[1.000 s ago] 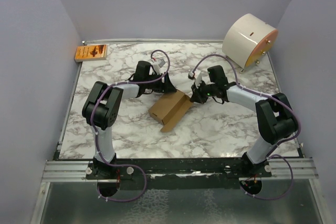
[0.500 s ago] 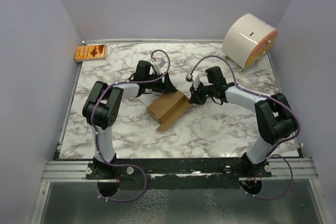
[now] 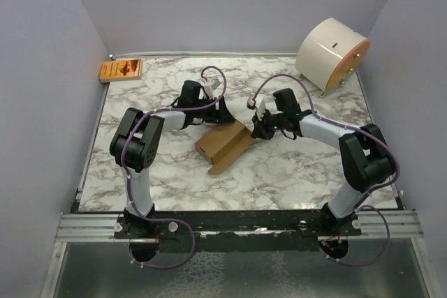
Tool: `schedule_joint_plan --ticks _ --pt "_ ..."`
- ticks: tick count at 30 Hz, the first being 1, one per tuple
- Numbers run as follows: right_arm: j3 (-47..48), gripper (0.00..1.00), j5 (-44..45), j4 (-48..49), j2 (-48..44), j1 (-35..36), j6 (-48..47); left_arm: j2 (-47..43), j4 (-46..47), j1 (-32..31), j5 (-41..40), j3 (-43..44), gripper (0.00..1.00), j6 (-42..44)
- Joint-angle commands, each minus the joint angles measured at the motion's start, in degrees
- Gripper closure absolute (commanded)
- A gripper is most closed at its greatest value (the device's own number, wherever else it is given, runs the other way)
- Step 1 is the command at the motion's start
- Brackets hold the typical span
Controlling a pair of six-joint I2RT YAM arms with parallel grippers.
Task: Fold the paper box
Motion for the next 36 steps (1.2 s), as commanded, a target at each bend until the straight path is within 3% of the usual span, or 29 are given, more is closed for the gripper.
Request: schedule_joint_plan --ticks 1,11,36 --pt "0.5 0.99 -0.7 1.2 -0.6 0.7 -0.6 1.5 -1.6 0.0 -0.2 -0.7 0.35 1.1" --pt "-2.5 0.99 -2.1 5.5 -0.5 -2.3 2.9 0.1 0.9 0.5 0.9 -2.4 0.35 -0.1" --pt "-9.6 0.99 -6.8 15.2 -7.3 -2.6 1.1 -1.7 3.5 1.4 2.7 -3.7 0.34 -2.7"
